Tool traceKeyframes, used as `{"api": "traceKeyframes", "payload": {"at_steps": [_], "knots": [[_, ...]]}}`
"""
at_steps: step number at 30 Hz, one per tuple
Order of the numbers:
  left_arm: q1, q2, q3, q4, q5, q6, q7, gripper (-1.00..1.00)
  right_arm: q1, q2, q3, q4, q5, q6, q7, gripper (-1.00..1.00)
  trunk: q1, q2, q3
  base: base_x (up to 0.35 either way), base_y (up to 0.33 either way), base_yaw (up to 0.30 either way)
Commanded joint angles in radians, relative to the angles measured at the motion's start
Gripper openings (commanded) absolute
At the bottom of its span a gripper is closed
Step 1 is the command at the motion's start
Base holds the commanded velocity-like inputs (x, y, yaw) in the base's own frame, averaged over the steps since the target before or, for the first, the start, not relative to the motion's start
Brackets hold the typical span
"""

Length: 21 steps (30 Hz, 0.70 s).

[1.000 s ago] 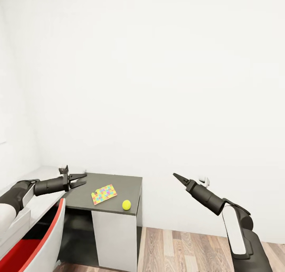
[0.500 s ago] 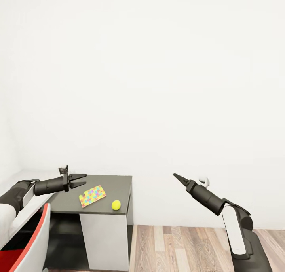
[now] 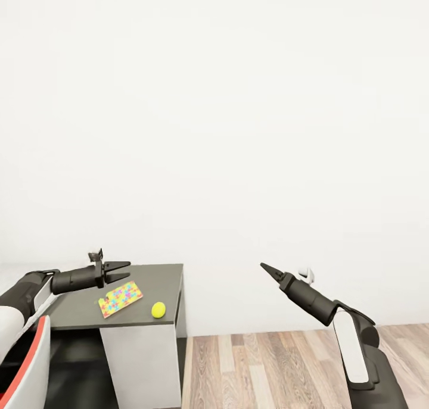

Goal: Put all the toys in the child's room - the three board games (two on the bed and one on the table), the two jigsaw puzzles on the table, and the tennis ball on the table - inside the toy box on the table in the child's room.

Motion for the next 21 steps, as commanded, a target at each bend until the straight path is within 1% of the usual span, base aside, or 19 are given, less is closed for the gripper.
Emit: {"api": "traceKeyframes", "payload": {"at_steps": [1, 21], "knots": [[0.000, 0.000, 0.001, 0.000, -0.001, 0.011, -0.004, 1.00, -0.001, 0.001, -0.003, 0.001, 0.000, 0.006, 0.004, 1.00, 0.000, -0.001, -0.001, 0.000, 0.000, -0.207], [0.000, 0.000, 0.003, 0.000, -0.001, 0.012, -0.004, 1.00, -0.001, 0.001, -0.002, 0.005, 0.000, 0.006, -0.001, 1.00, 0.000, -0.001, -0.020, 0.000, 0.000, -0.207]]}}
